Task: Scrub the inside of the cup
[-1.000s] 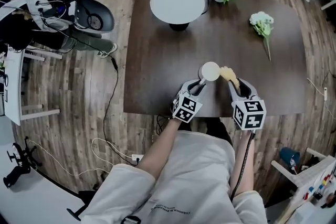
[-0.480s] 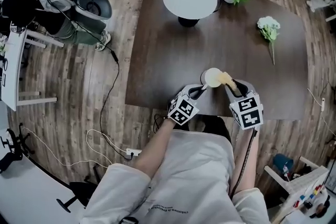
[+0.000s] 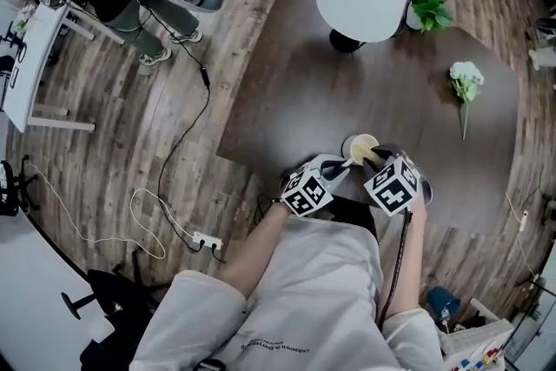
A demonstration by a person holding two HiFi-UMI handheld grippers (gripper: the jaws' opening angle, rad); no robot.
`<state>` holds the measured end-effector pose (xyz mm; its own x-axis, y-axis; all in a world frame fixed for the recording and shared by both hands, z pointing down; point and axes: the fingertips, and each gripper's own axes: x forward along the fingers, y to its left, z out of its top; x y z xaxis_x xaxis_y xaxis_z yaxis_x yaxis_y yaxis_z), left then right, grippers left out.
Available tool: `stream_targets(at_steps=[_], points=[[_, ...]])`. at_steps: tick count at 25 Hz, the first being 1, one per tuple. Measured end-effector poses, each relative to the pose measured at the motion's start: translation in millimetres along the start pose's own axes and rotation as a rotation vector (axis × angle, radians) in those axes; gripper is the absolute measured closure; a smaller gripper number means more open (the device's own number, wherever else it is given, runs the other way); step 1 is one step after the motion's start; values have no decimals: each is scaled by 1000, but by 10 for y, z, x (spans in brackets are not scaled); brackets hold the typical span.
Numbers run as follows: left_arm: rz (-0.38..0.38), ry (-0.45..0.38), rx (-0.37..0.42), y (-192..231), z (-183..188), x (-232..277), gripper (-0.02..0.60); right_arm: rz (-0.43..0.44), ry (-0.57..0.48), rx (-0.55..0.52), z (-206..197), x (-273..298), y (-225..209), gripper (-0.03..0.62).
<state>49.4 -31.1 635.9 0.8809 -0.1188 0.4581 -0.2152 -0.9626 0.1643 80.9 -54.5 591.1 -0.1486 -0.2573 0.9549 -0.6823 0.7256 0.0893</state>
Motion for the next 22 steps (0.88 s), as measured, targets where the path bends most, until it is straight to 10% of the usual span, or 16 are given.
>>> stream_targets(at_steps=[22], points=[[-88,18,15,-73,-12,-68,538,138,177,-217,20,437,147,471]])
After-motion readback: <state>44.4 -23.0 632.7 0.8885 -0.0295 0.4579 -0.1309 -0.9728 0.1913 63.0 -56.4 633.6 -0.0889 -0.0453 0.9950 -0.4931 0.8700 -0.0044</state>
